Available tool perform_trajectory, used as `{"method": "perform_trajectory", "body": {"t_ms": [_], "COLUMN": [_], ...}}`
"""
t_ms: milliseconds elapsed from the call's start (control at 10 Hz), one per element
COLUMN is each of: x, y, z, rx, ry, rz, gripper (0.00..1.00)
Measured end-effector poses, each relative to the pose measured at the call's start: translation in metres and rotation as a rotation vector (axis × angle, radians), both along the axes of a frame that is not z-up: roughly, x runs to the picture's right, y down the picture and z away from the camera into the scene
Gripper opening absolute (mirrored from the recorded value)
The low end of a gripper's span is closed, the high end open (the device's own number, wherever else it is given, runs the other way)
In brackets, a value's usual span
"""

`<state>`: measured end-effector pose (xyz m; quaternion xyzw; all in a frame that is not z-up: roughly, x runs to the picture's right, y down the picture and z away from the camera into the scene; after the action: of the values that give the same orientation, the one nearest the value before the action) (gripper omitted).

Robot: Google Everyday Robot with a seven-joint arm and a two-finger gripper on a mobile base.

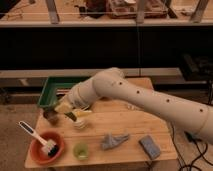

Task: Place pepper in metal cup

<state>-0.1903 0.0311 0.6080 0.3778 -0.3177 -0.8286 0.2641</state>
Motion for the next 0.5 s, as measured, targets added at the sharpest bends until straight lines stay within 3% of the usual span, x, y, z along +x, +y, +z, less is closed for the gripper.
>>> {"method": "perform_trajectory", "body": {"t_ms": [300, 500], "x": [-0.034, -0.067], "y": [-0.066, -0.090], "z": [0.032, 0.045], "rx": [-0.016, -0.036], "ry": [-0.004, -0.010], "rz": [0.018, 0.030], "gripper": [0.31, 0.31]}}
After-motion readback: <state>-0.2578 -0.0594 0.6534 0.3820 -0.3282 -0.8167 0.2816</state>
